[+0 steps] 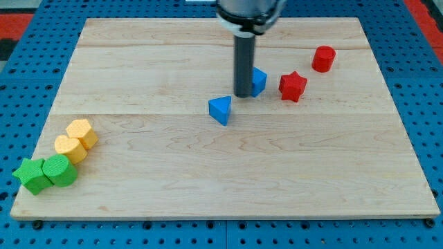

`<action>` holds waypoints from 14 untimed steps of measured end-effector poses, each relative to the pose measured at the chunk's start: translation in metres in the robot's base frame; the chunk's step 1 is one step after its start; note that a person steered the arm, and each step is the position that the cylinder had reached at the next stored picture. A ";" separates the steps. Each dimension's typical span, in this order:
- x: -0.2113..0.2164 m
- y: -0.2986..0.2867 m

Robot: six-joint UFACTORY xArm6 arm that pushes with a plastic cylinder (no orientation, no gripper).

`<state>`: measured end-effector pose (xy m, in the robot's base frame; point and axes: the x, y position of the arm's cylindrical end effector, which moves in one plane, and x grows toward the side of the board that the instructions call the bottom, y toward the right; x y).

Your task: Place the blue blocks red star towards the center of the board

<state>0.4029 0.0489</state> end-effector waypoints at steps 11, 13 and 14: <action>-0.041 0.005; -0.030 -0.006; -0.005 0.008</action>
<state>0.3975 0.0570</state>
